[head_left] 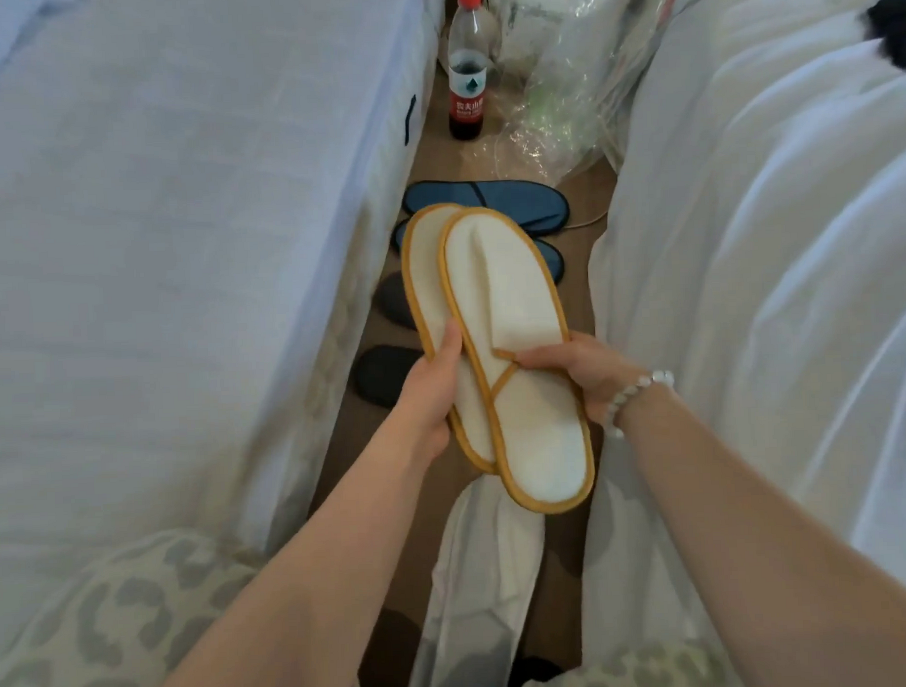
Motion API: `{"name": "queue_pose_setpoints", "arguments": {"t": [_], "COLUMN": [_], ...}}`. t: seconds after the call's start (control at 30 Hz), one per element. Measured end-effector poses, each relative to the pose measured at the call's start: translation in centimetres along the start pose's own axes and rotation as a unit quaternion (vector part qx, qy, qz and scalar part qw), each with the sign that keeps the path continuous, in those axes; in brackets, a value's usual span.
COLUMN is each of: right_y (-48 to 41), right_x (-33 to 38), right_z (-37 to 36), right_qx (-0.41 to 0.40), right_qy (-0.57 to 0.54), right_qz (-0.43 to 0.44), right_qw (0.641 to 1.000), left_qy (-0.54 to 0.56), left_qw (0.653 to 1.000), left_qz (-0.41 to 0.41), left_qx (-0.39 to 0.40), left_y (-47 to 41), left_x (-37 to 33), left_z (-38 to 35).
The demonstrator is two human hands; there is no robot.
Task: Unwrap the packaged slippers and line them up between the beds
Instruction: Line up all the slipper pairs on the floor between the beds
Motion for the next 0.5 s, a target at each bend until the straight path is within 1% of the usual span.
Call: {"name": "queue_pose_setpoints", "arguments": {"t": [0.07,0.1,0.17,0.2,0.23,0.27,0.3,0.33,0.37,0.43,0.47,0.5], "right_y": [0.1,0.2,0.4,0.6,0.6,0.8,0.9,1.0,1.1,0.9,0.8,0.7], "right_x": [1.3,2.2,3.4,3.7,3.7,3.5,3.1,2.5,1.8,-0.3,-1.4,-2.2], "right_z": [0.5,0.9,2.3,3.1,4.0,4.9,5.7,6.1,6.2,5.8,5.5,5.1], "right_qx": [0.005,0.000,-0.027,-0.042,-0.059,-0.075,-0.088,-0.093,-0.093,-0.083,-0.073,-0.065], "right_qy": [-0.013,-0.018,-0.029,-0.036,-0.045,-0.053,-0.059,-0.065,-0.069,-0.085,-0.097,-0.107], "right_qz": [0.018,0.030,0.057,0.066,0.071,0.075,0.078,0.078,0.075,0.055,0.044,0.035], "right_qw": [1.000,0.999,0.998,0.996,0.995,0.993,0.991,0.990,0.990,0.991,0.992,0.992], "left_qy": [-0.028,-0.016,-0.009,-0.049,-0.125,-0.211,-0.281,-0.333,-0.383,-0.504,-0.543,-0.555], "left_qw": [1.000,1.000,1.000,0.997,0.988,0.971,0.948,0.921,0.895,0.837,0.817,0.810], "left_qz": [-0.002,-0.005,0.012,0.030,0.056,0.092,0.146,0.201,0.228,0.213,0.195,0.189], "left_qx": [0.005,0.002,-0.026,-0.055,-0.068,-0.058,-0.037,-0.005,0.009,0.010,0.002,-0.008], "left_y": [-0.9,-1.2,-1.4,-1.2,-0.5,0.7,2.1,3.6,4.9,6.9,7.4,7.6], "left_x": [-1.3,-1.9,-1.5,-0.2,1.6,4.0,7.1,10.2,12.7,15.9,16.8,17.1], "left_z": [-0.4,-0.6,-0.2,0.8,1.9,3.0,4.1,4.9,5.3,5.0,4.7,4.2]}}
Point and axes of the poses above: each hand's wrist, its own y-axis away from the middle knuckle, its own z-axis out of the back of the hand, x = y × z, the point moved 4 cm from there along -y, towards the middle knuckle, and after that the axes turned 12 degrees about -z, right-handed, at the moved point
